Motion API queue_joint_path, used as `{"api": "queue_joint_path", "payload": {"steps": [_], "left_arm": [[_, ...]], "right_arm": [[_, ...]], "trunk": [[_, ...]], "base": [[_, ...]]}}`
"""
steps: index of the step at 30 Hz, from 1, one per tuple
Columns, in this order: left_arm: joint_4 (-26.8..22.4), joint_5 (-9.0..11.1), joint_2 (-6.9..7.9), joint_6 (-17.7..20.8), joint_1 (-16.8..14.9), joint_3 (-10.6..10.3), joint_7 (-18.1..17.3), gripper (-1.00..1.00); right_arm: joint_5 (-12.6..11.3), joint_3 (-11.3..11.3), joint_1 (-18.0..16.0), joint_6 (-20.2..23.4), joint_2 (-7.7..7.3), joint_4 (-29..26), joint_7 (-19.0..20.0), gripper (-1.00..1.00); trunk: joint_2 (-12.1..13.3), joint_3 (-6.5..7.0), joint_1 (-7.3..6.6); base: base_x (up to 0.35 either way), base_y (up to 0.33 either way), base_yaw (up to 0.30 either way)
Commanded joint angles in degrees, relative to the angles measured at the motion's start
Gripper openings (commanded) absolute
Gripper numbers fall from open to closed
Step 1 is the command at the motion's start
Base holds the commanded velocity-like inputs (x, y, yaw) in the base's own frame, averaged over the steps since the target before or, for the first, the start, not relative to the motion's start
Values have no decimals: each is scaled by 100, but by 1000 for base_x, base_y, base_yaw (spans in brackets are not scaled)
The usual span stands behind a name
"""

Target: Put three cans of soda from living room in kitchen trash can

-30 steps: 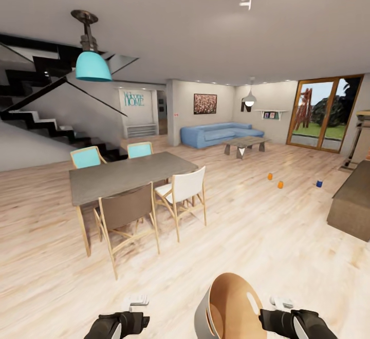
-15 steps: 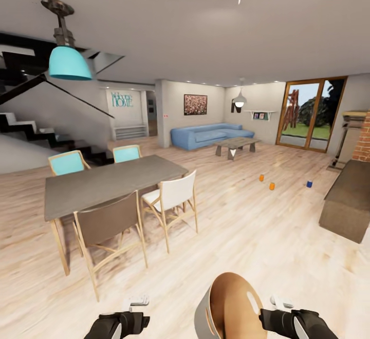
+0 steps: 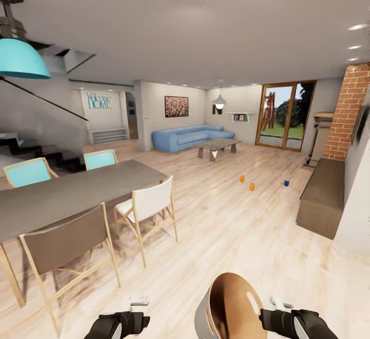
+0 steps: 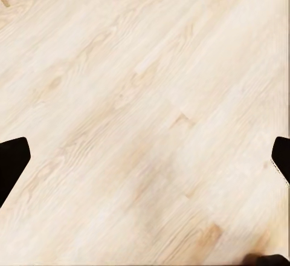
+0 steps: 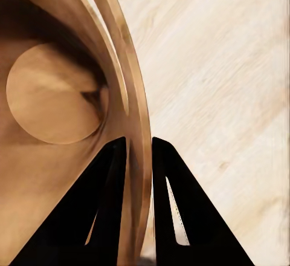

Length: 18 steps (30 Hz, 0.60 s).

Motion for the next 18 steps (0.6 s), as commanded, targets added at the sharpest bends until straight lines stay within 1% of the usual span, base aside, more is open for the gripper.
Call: {"api": "queue_joint_path", "payload": {"steps": [1, 14, 18], "left_arm": [[1, 1, 0, 0, 0, 0, 0, 100], [1, -4, -1, 0, 0, 0, 12, 100], [1, 1, -1, 0, 0, 0, 92, 100]], "right_arm": [[-122, -12, -4, 25, 1, -8, 29, -100], [-122, -10, -1, 25, 4, -3, 31, -100], [-123, -12, -1, 24, 2, -3, 33, -100]], "trunk": [[-1, 4, 0], [-1, 17, 0], [-1, 17, 0]], "base": [[293, -173, -72], [296, -146, -17], [297, -140, -106]]}}
